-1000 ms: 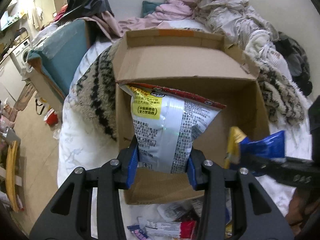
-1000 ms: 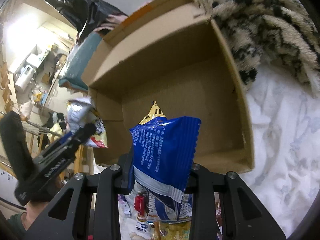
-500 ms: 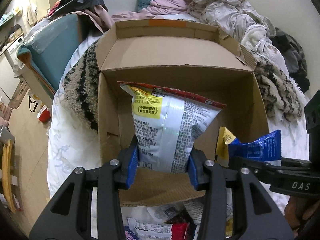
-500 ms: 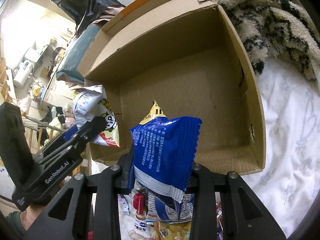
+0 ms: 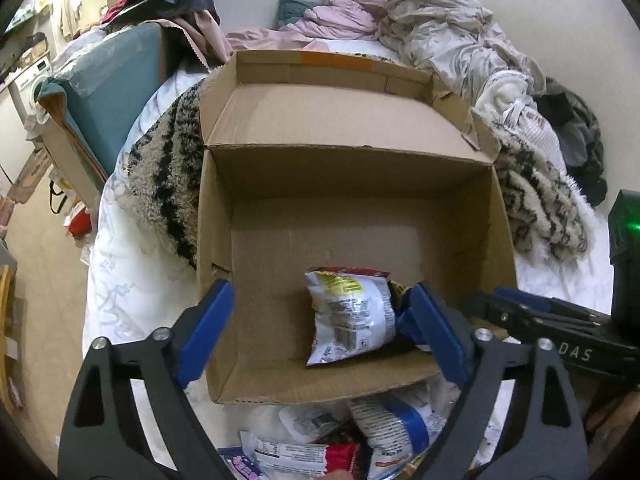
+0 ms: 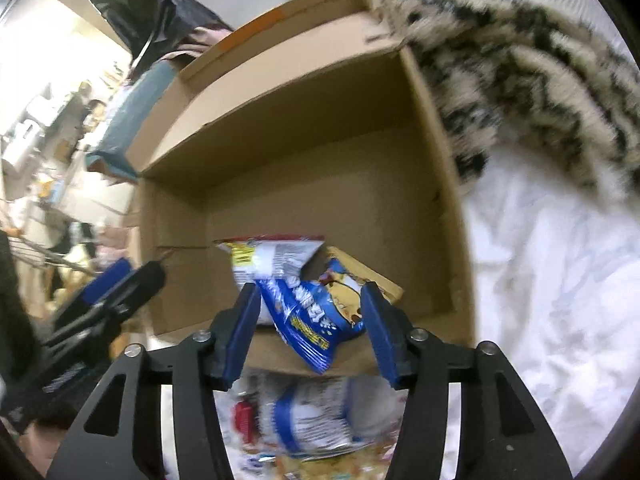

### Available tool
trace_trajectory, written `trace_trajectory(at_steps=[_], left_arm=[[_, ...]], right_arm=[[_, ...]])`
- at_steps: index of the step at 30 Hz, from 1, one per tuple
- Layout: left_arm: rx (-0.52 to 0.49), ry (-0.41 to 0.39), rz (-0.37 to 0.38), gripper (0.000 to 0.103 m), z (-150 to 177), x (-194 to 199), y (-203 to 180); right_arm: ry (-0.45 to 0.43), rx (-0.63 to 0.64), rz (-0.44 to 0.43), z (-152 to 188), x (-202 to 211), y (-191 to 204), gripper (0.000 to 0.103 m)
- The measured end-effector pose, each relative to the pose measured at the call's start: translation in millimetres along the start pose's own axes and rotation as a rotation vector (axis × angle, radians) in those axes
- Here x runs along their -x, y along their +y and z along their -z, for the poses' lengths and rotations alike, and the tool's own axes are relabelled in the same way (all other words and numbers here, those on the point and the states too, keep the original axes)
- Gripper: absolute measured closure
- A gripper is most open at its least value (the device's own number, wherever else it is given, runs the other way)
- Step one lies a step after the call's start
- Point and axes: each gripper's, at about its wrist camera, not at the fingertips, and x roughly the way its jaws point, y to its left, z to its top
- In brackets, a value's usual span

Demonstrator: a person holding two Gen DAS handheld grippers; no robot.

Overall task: Organize snacks
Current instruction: 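Lower both bags into the box and open both tools, then withdraw both tools back toward the remaining snacks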

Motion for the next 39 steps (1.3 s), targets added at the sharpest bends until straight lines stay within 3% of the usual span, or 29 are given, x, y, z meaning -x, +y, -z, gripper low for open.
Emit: trace_trajectory(at_steps=[3, 6, 14, 19, 22, 30, 39], left_arm=[[-0.004, -0.004, 0.003, 0.012, -1, 3, -1], [0.002, -0.016, 0.004, 0.012, 0, 7, 0], [0.018, -0.054, 0.006, 0.012, 1, 21, 6], [0.011, -0.086, -0.032, 0.012, 4, 36, 9], [0.008, -0.093, -0.059, 0.012, 7, 44, 13], [0.045, -0.064, -0.058, 0.012, 32, 65, 29], [0.01, -0.114, -0.071, 0.012, 63, 103, 34]], right_arm=[[-0.065, 0.031, 0.084, -2, 13, 1, 0.018], [-0.097, 0.056, 0.128, -4, 22, 5, 0.018], [-0.12, 0.031, 0.121, -5, 32, 4, 0.018], [-0.104, 0.055, 0.074, -1, 35, 12, 0.018], [-0.117, 0.082, 0.104, 3, 41, 17, 0.018], [-0.142, 0.084, 0.05, 20, 71, 27, 0.018], [-0.155, 0.094, 0.028, 62, 97, 37, 0.018]])
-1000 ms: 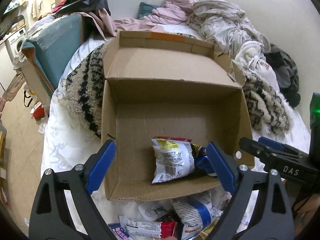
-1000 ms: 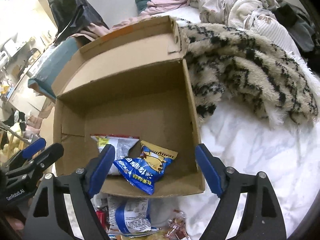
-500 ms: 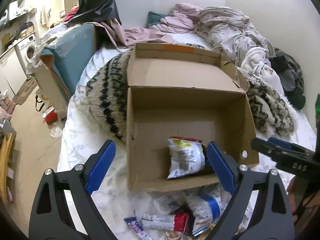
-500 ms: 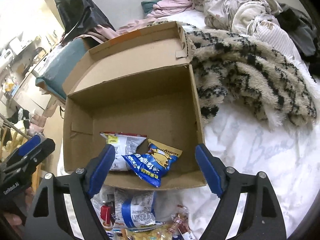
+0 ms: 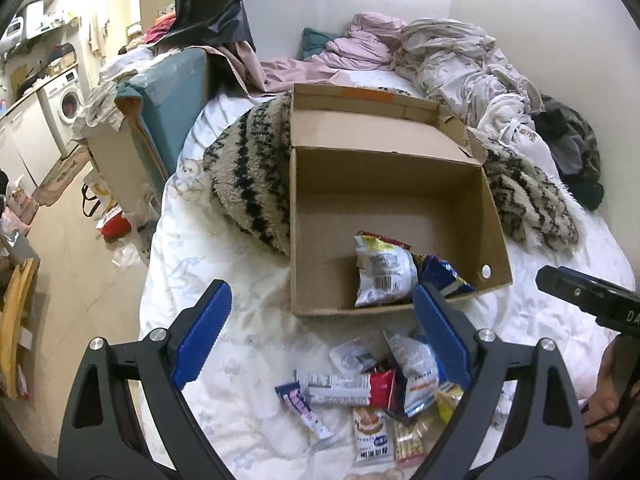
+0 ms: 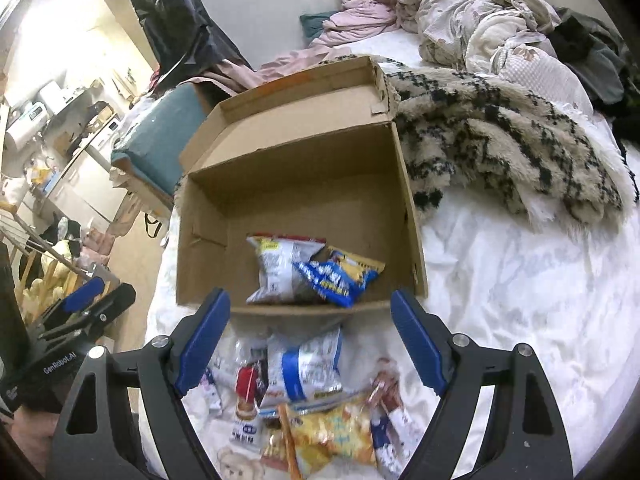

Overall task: Organize snacks
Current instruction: 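Withdraw both tools back toward the remaining snacks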

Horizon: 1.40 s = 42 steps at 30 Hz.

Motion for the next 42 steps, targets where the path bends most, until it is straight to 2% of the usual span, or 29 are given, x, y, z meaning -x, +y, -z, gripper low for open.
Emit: trace_trajectory(at_steps=[13, 21, 26, 29, 32, 33, 38, 40, 42], left_arm=[[0.028, 0.029, -0.037, 0.012, 27, 24, 15], [0.01, 0.064, -0.031, 0.012, 49, 31, 14], [-0.015, 0.061, -0.062, 0.012, 55, 34, 11], [-0.012, 0.076, -0.06, 0.012, 59, 32, 12], [0.027, 0.111, -0.08, 0.012, 65, 26, 18], [0.046, 0.124, -0.085, 0.012, 67, 23, 20], [0.102, 0.184, -0.117, 0.012, 72, 11, 29], [0.109, 0.192, -0.126, 0.012, 73, 9, 30], [0.121, 0.213, -0.114, 0.012, 74, 5, 32]], right_arm=[[0.007, -0.025, -0.012, 39, 26, 6, 0.018], [0.01, -0.042, -0.01, 54, 34, 7, 0.018], [0.013, -0.037, 0.0, 61, 36, 7, 0.018], [0.014, -0.053, 0.012, 64, 39, 0, 0.018], [0.02, -0.125, 0.024, 66, 41, -19, 0.018], [0.028, -0.154, 0.025, 68, 40, -26, 0.018], [0.154, -0.42, -0.132, 76, 16, -69, 0.018], [0.222, -0.451, -0.128, 80, 1, -73, 0.018], [0.289, -0.416, -0.089, 83, -14, -66, 0.018]])
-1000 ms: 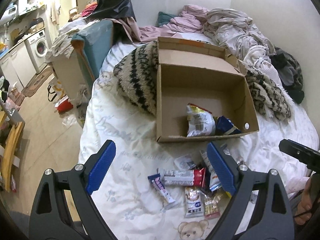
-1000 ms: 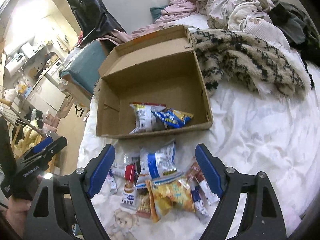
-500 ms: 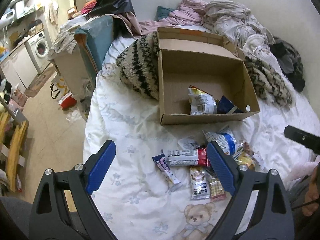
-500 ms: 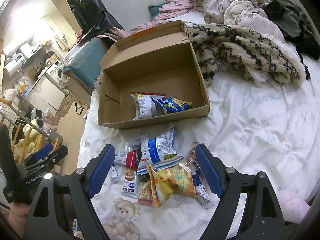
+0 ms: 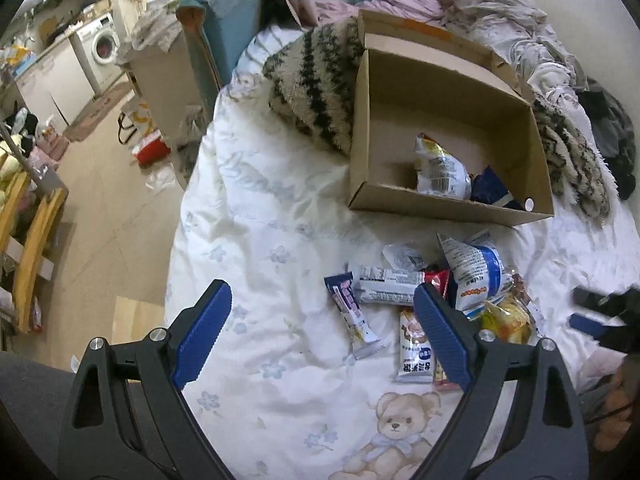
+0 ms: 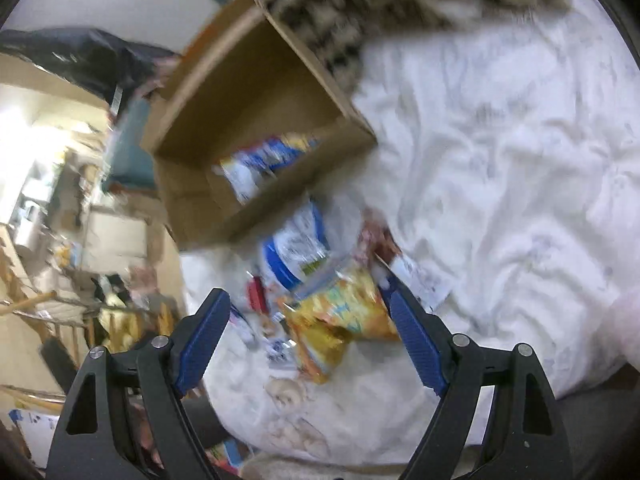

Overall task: Organize snacks
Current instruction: 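Withdraw both tools back toward the remaining snacks, then grasp the yellow chip bag with the right tool while the left tool grasps a candy bar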

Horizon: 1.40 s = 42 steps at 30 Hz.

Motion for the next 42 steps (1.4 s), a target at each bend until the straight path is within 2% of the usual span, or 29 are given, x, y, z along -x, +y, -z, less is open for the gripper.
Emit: trace_trajectory(at_steps=[4, 6, 9, 17, 19, 21, 28, 30, 33, 35, 37, 42], left_arm=[[0.013, 0.032, 0.011, 0.012, -1, -6, 1], [0.019, 0.041, 0.025, 0.012, -2, -8, 1], [0.017, 0.04, 0.029, 0.012, -3, -9, 0], [0.013, 0.069, 0.022, 0.012, -3, -17, -1], [0.014, 0.067, 0.02, 0.012, -3, -17, 0], [0.023, 0.068, 0.021, 0.012, -4, -17, 0], [0.059, 0.084, 0.025, 0.012, -5, -21, 6], [0.077, 0.089, 0.01, 0.012, -6, -24, 11], [0.141, 0.106, -0.029, 0.012, -7, -31, 26], [0.178, 0.138, -0.037, 0.012, -6, -40, 34], [0.189, 0.184, -0.032, 0.013, -1, -52, 35], [0.083, 0.265, -0.021, 0.024, 8, -82, 5]], right_arm=[[0.125, 0.064, 0.079, 1, -44, 11, 0.018], [0.164, 0.108, 0.145, 0, -61, 15, 0.018], [0.218, 0.164, 0.195, 0, -84, 21, 0.018], [0.236, 0.329, 0.29, 9, -110, 46, 0.017], [0.236, 0.359, 0.293, 14, -107, 51, 0.026], [0.235, 0.366, 0.271, 16, -98, 53, 0.04], [0.213, 0.317, 0.086, 17, -47, 59, 0.044], [0.148, 0.285, -0.022, 12, -23, 57, 0.044], [0.031, 0.21, -0.125, 6, 2, 51, 0.044], [-0.026, 0.195, -0.135, 4, 10, 47, 0.044], [-0.044, 0.176, -0.129, 2, 10, 45, 0.044], [-0.063, 0.134, -0.127, -2, 10, 38, 0.044]])
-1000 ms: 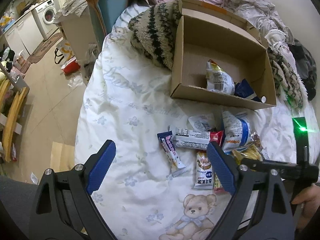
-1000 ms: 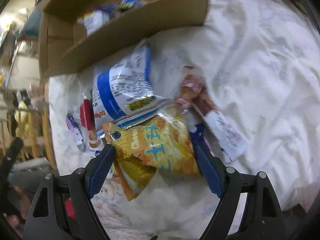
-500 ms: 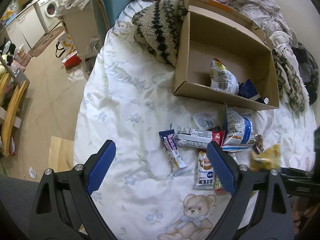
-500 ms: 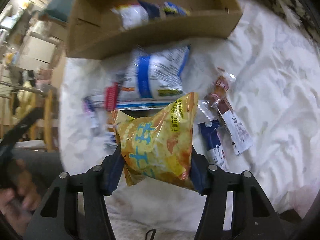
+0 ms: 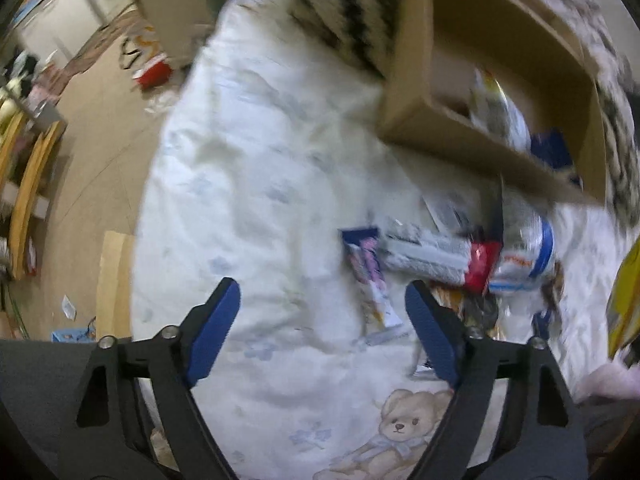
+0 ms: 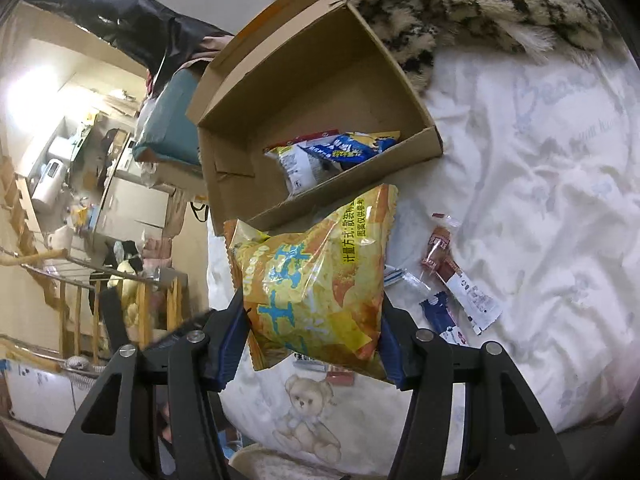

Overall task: Organize snacks
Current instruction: 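Grasp the yellow chip bag with the right tool while the left tool grasps a candy bar, then carry the yellow bag and candy bar over the box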

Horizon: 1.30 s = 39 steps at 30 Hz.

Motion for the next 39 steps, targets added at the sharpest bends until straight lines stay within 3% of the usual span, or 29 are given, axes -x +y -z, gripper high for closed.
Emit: trace_trajectory(at_steps=[6, 11, 13, 17, 18, 19, 23, 32, 39], left_arm=[[-0.033, 0.023, -0.004, 0.026, -2, -25, -19], [-0.052, 0.048, -0.007, 0.04, -2, -44, -28], [-0.071, 0.059, -0.016, 0.056, -4, -50, -32], [-0.072, 0.086, -0.031, 0.067, -2, -59, -29], [-0.075, 0.084, -0.038, 0.083, -2, -58, -28], [-0.076, 0.085, -0.043, 0.09, -3, -58, -26], [-0.029, 0.075, -0.037, 0.09, -5, -50, -16], [-0.052, -0.01, -0.028, 0.09, 4, -17, -21], [-0.028, -0.119, -0.039, 0.09, 2, 12, -10]], right_arm=[[-0.005, 0.014, 0.025, 4, -2, 2, 0.044], [-0.001, 0.023, 0.03, 6, -2, 2, 0.044], [0.0, 0.024, 0.032, 6, -2, 1, 0.044], [0.005, 0.035, 0.039, 6, -4, 4, 0.044], [0.006, 0.036, 0.039, 6, -5, 4, 0.044], [0.007, 0.041, 0.041, 6, -6, 5, 0.044], [0.01, 0.057, 0.049, 7, -7, 8, 0.044], [0.004, 0.058, 0.058, 7, -8, 8, 0.044], [0.005, 0.087, 0.073, 6, -11, 12, 0.044]])
